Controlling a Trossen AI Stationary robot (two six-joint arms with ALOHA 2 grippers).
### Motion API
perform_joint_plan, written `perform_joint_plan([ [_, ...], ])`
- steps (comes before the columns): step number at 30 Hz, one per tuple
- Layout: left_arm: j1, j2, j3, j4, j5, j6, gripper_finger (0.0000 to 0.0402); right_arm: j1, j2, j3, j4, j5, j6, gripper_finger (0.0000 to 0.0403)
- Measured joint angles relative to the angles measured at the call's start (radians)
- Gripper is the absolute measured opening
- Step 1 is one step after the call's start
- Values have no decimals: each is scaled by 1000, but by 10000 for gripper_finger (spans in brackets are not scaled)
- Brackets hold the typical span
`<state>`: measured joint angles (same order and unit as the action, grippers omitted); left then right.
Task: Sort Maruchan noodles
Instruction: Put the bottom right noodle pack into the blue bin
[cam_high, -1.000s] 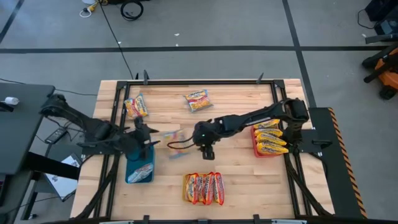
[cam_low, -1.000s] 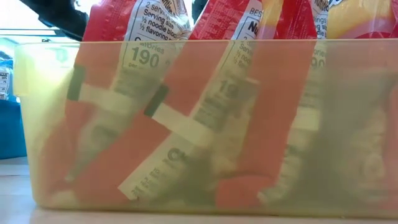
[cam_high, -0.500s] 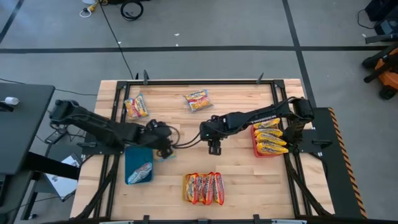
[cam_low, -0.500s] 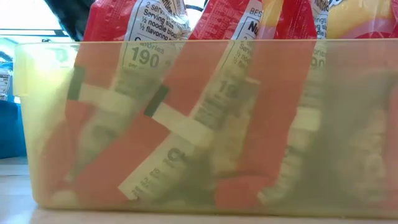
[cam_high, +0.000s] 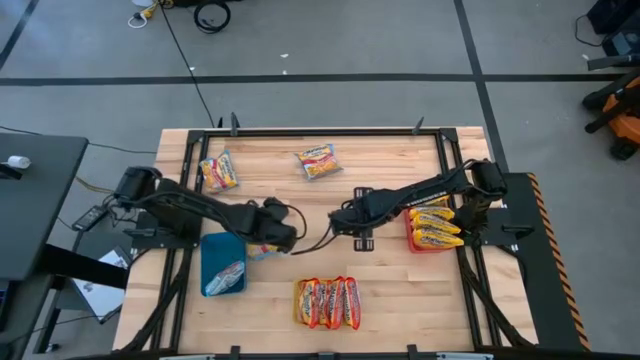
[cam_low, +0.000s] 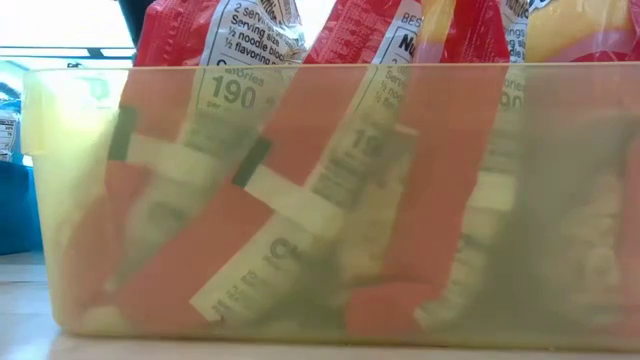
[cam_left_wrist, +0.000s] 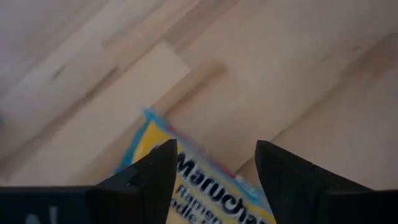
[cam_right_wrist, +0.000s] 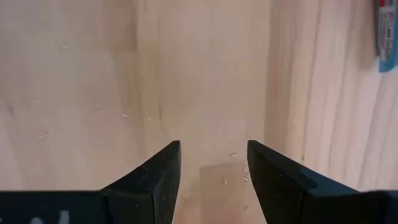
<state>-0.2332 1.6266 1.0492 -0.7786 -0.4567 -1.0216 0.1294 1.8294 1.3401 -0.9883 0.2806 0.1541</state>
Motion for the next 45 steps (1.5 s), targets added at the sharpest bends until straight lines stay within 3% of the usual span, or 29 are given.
perform_joint_plan([
  [9,-27,104,-1,-60,50,-230,204,52,0,-59,-5,7,18,190],
  [17,5,185,4,84,-2,-74,193,85,0,-75,-1,6,61,190],
  [21,15,191,2,169,-18,58,150,94,0,-75,-6,6,61,190],
  [28,29,193,1,265,-11,283,16,93,0,-75,-38,16,61,190],
  [30,33,189,0,275,-11,333,9,93,-2,-75,-51,19,65,190],
  [36,31,109,-6,234,20,485,4,106,-43,-75,-106,50,109,190],
  [45,-18,-220,-5,27,113,711,2,137,-93,-75,-87,107,167,190],
])
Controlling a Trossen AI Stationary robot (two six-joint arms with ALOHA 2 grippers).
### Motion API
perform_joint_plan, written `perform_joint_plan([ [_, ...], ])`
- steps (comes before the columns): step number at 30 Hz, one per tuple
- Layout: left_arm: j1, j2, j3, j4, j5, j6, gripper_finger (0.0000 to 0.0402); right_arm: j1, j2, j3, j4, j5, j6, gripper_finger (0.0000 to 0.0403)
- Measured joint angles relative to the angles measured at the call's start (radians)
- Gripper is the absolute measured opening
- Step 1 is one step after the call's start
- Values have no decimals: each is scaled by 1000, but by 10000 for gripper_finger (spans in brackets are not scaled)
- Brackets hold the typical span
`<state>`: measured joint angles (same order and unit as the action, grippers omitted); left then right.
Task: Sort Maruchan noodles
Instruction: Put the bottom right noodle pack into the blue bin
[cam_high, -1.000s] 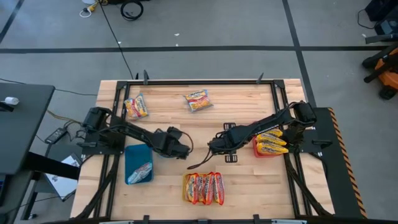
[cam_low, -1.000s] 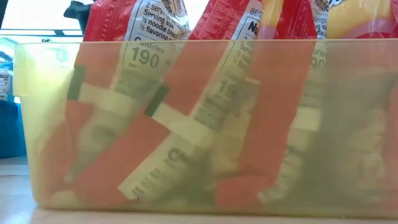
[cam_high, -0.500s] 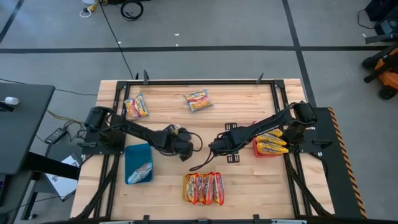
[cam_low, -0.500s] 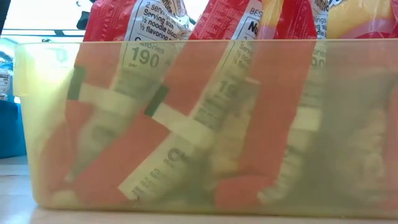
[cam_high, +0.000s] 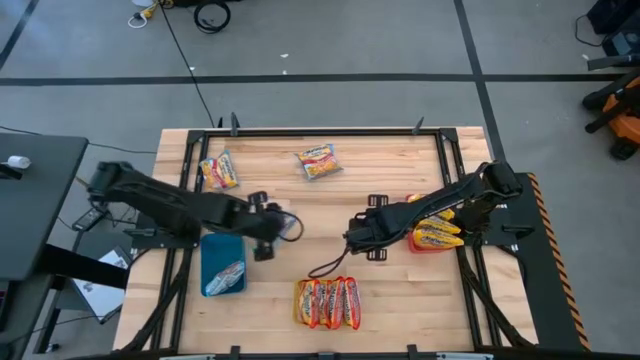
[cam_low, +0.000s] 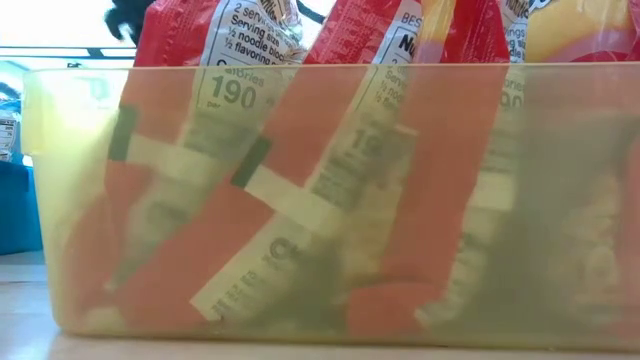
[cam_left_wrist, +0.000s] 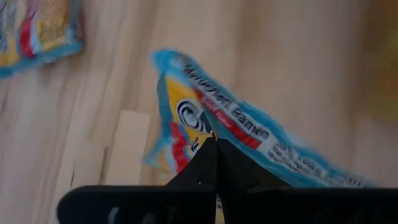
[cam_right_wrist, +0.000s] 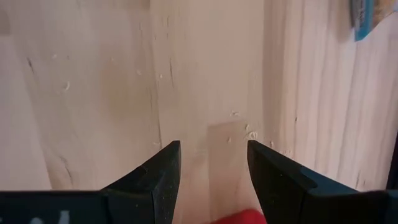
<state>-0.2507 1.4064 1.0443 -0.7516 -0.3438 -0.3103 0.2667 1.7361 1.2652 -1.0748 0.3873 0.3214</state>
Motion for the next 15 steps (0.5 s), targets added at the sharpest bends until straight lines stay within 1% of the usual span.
perform_joint_plan([
  [6,-58,-195,1,-185,123,102,1,0,4,0,17,9,58,190],
  [11,-110,-328,2,-379,195,103,1,0,4,0,38,8,133,190],
  [15,-160,-426,-26,-398,228,74,1,5,4,0,64,0,174,190],
])
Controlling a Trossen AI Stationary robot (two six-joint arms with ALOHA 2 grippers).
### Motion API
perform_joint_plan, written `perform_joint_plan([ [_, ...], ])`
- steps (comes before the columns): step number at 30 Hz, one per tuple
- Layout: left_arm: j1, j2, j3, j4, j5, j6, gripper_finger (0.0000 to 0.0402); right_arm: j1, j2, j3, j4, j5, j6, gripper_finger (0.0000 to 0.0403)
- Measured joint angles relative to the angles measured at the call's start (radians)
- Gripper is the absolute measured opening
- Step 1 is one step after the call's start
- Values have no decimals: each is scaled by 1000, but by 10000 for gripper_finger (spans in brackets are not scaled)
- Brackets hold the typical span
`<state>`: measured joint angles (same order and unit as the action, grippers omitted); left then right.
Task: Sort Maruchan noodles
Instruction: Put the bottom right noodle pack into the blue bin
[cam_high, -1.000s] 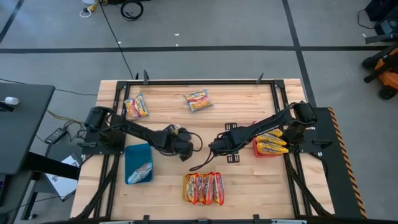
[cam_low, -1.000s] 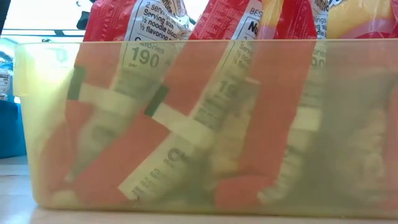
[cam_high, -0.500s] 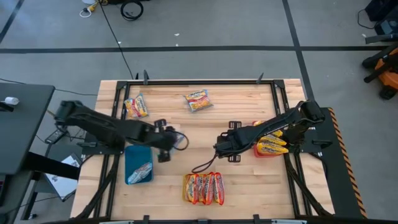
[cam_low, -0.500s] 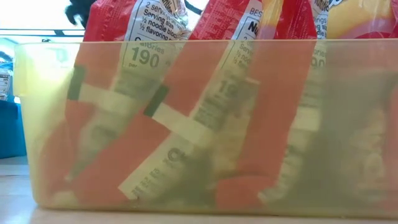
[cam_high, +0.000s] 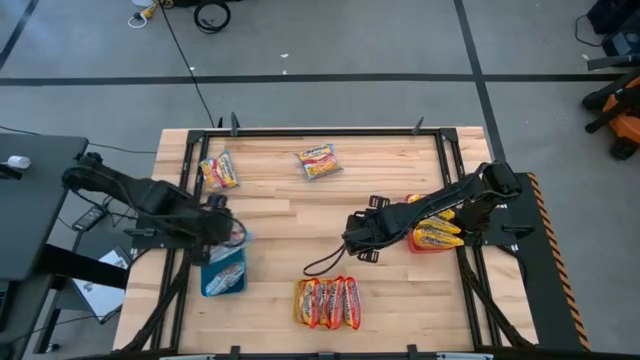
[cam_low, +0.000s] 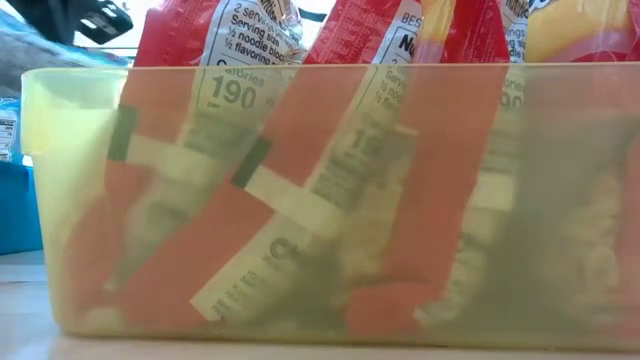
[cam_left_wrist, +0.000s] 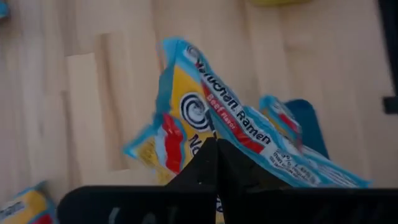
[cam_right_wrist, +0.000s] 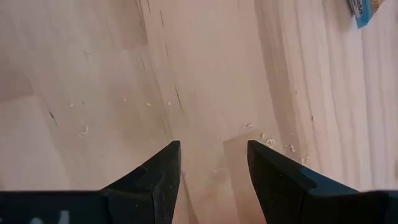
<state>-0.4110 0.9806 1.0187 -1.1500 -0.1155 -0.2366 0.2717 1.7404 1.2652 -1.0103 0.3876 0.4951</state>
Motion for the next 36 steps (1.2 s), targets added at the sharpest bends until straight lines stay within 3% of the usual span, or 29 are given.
perform_joint_plan([
  [5,-51,-122,-129,70,7,-59,1,1,0,0,33,-6,4,190],
  [11,-109,-231,-299,287,43,-93,0,1,1,0,45,-22,3,190],
  [22,-164,-255,-484,401,107,-183,0,1,1,0,45,-23,44,190],
  [25,-176,-256,-485,426,145,-221,0,1,1,0,45,-23,44,190],
  [32,-220,-256,-380,312,181,-307,0,-8,1,0,49,-23,35,190],
  [36,-222,-256,-357,311,289,-310,0,-23,1,0,60,-21,24,190],
])
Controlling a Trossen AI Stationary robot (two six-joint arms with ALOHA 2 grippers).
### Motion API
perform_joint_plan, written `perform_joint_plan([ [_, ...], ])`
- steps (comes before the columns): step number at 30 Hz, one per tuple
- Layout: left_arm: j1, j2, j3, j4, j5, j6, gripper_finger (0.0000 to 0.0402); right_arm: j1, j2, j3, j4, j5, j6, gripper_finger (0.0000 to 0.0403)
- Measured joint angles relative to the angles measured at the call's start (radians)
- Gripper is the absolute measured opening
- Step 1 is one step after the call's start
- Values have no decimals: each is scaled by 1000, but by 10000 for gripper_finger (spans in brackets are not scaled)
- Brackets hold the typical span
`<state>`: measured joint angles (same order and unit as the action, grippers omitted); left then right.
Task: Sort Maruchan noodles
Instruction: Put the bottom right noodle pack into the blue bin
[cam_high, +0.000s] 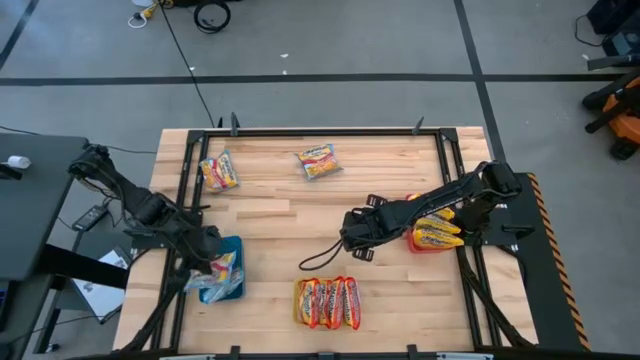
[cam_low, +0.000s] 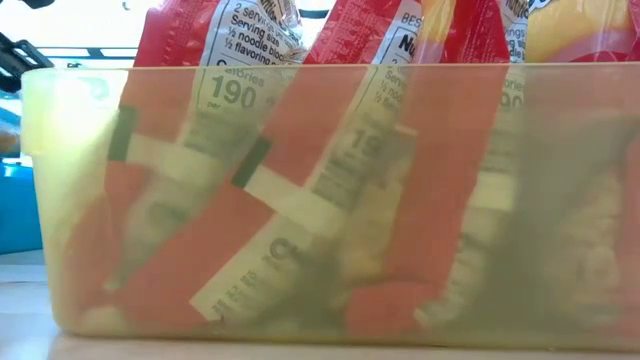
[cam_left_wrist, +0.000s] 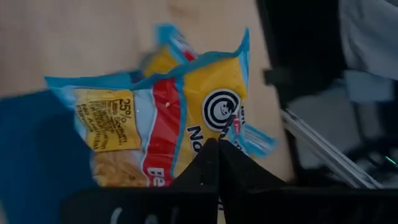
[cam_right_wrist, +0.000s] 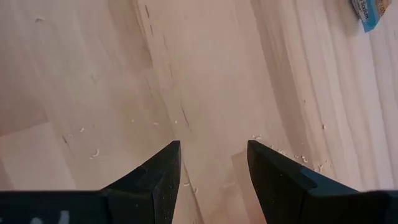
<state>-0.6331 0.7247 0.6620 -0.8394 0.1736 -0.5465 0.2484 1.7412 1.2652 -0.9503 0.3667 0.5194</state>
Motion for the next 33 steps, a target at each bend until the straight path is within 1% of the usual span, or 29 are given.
perform_joint_plan([
  [1,1,3,0,0,28,-1,0,-3,0,0,6,1,-6,190],
  [3,3,14,0,2,49,0,0,-7,0,0,27,5,-23,190],
  [9,31,41,-1,27,49,5,0,-5,0,0,121,5,-115,190],
  [13,58,64,-1,30,41,-8,8,9,0,0,134,2,-161,190],
  [16,77,89,-1,27,22,5,22,18,0,0,134,1,-164,190],
  [25,138,173,-1,28,23,8,63,30,0,0,116,1,-179,190],
  [30,159,170,6,20,14,8,103,30,0,0,116,1,-182,190],
  [33,166,170,47,17,14,8,134,30,0,0,116,1,-182,190],
])
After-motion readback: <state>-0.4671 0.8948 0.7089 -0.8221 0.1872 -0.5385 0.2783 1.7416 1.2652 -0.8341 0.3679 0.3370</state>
